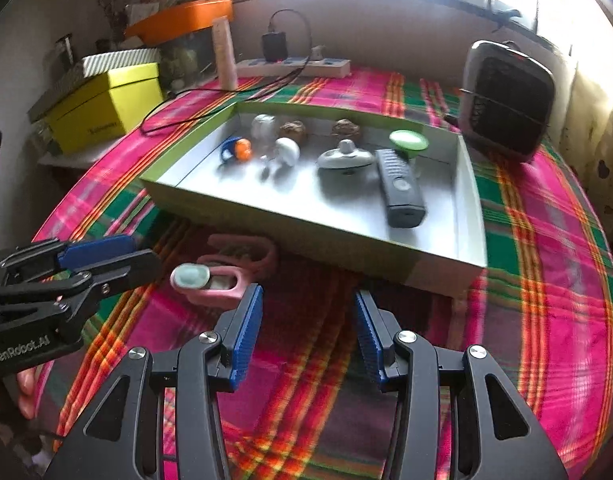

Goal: Organize objects
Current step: 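Withdraw both grippers from the tray toward the pink objects, then move the left gripper to the pink loop while the right gripper approaches the pink clip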

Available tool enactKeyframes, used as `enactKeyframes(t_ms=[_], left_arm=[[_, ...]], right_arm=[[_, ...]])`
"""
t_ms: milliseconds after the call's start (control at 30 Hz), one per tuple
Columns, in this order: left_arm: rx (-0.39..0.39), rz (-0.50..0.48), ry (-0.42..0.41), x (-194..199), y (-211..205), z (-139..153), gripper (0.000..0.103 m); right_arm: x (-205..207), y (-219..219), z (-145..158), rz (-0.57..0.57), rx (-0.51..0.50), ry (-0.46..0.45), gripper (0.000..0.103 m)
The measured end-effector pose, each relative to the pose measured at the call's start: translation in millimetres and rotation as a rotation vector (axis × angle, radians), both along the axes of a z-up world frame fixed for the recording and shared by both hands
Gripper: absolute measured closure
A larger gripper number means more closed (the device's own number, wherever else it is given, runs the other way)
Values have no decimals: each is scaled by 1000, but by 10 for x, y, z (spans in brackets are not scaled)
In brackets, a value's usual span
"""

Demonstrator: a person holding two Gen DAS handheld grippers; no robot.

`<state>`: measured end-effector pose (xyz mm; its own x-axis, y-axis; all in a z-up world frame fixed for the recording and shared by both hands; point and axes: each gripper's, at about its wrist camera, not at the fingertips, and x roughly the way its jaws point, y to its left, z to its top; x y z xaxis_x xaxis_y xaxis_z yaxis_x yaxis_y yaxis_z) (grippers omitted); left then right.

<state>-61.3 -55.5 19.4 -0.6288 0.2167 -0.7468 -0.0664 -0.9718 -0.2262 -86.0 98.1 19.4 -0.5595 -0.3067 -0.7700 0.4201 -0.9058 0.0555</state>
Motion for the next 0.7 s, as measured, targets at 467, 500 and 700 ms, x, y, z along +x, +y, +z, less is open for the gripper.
enactKeyframes(t_ms=[467,500,700], left_arm=[[22,48,-15,49,-234,-40,62],[23,51,-15,53,-246,-40,62],[27,60,-17,51,-274,-43,62]], right_arm=[[184,-375,-54,142,-35,-36,56],[197,-407,-55,154,-37,-34,56],[236,-420,-4,210,-100,-23,56]])
